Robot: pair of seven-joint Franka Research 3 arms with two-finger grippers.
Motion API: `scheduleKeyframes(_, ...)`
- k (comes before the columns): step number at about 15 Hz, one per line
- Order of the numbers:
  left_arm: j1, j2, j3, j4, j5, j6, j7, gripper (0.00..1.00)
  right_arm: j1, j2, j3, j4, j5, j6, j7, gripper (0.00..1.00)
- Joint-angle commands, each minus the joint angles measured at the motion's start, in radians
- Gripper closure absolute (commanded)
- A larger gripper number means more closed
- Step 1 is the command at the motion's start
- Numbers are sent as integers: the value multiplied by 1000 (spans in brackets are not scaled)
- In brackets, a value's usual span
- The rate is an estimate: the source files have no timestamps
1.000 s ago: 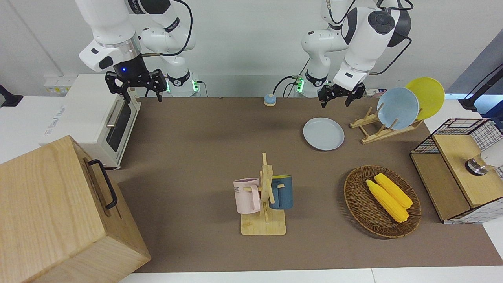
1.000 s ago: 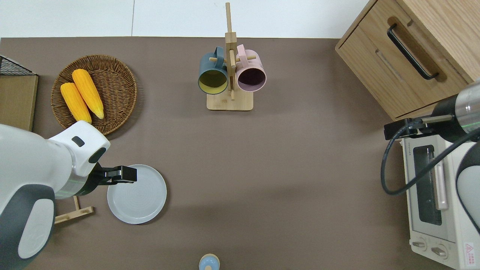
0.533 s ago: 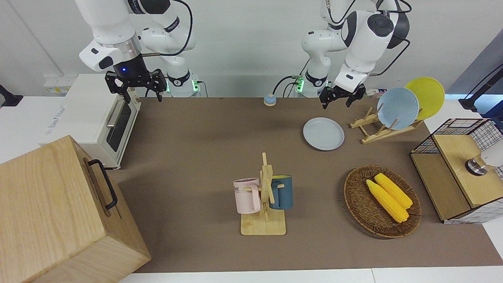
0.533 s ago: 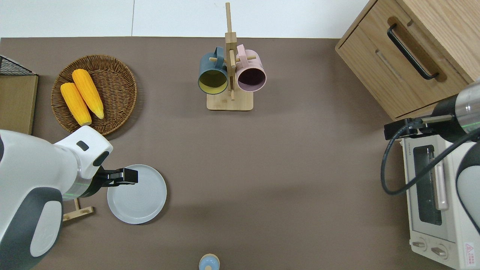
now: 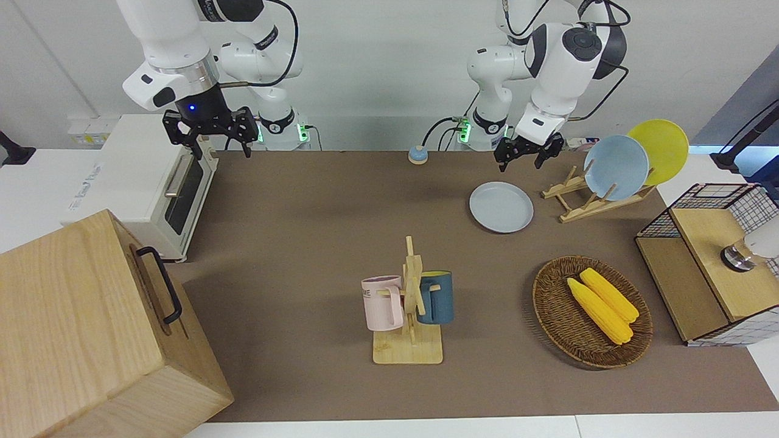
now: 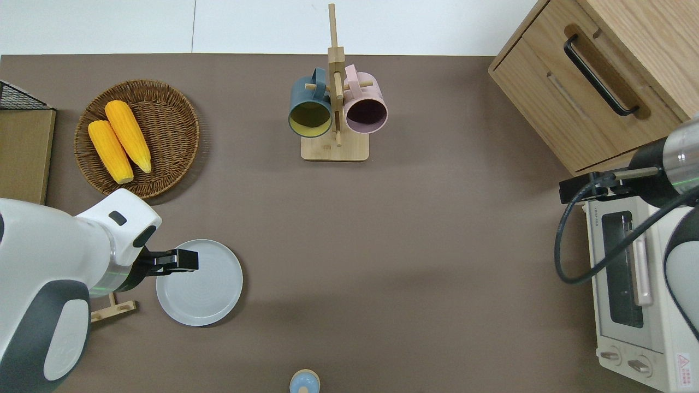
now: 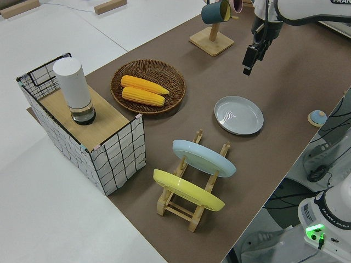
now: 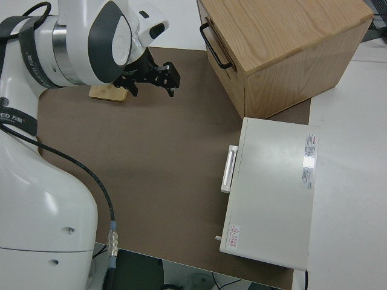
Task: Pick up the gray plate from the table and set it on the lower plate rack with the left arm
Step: 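Move the left gripper to the rim of the gray plate, then close the left gripper on the gray plate's rim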
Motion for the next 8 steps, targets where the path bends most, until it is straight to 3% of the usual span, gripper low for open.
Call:
scheduleKeyframes(1,-7,-70,7,-112,17,68,23,0,-22,9,20,20,-3,-16,13,17)
scheduleKeyframes(8,13,-125,27,-241,15,159,113,0,-22,9,20,21,-3,-16,13,17)
